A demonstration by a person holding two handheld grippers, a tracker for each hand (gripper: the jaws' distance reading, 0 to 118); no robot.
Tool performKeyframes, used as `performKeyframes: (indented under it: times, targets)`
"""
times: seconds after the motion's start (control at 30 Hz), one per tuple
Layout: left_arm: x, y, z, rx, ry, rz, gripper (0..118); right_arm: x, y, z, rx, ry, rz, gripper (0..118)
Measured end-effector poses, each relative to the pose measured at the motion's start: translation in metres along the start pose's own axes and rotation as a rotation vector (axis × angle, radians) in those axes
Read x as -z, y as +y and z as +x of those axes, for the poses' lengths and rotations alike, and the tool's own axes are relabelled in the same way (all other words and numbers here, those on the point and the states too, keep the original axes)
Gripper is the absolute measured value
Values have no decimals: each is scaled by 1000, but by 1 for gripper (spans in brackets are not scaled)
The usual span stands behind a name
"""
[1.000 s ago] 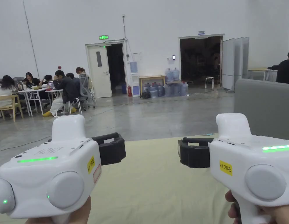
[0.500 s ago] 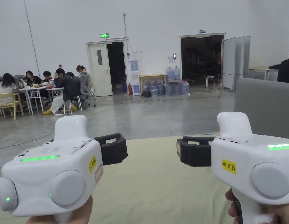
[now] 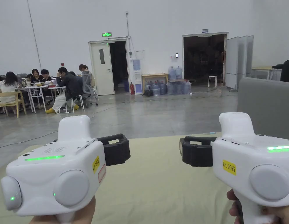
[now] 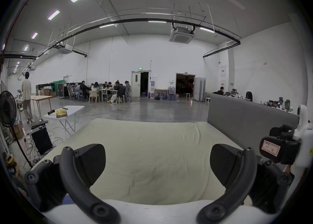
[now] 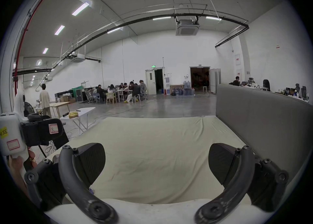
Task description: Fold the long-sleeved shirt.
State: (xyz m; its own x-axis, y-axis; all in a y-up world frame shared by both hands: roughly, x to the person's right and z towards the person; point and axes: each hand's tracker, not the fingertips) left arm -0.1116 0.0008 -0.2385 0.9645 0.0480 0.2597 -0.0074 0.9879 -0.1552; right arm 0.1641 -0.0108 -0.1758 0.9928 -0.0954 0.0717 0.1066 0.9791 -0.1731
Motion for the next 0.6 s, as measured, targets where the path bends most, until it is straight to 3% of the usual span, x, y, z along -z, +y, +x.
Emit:
performKeyframes:
  times: [0.6]
  targets:
    - [2,-3,-1,-6,-2,-17,118,1,-2,1,5,-16,-2,118]
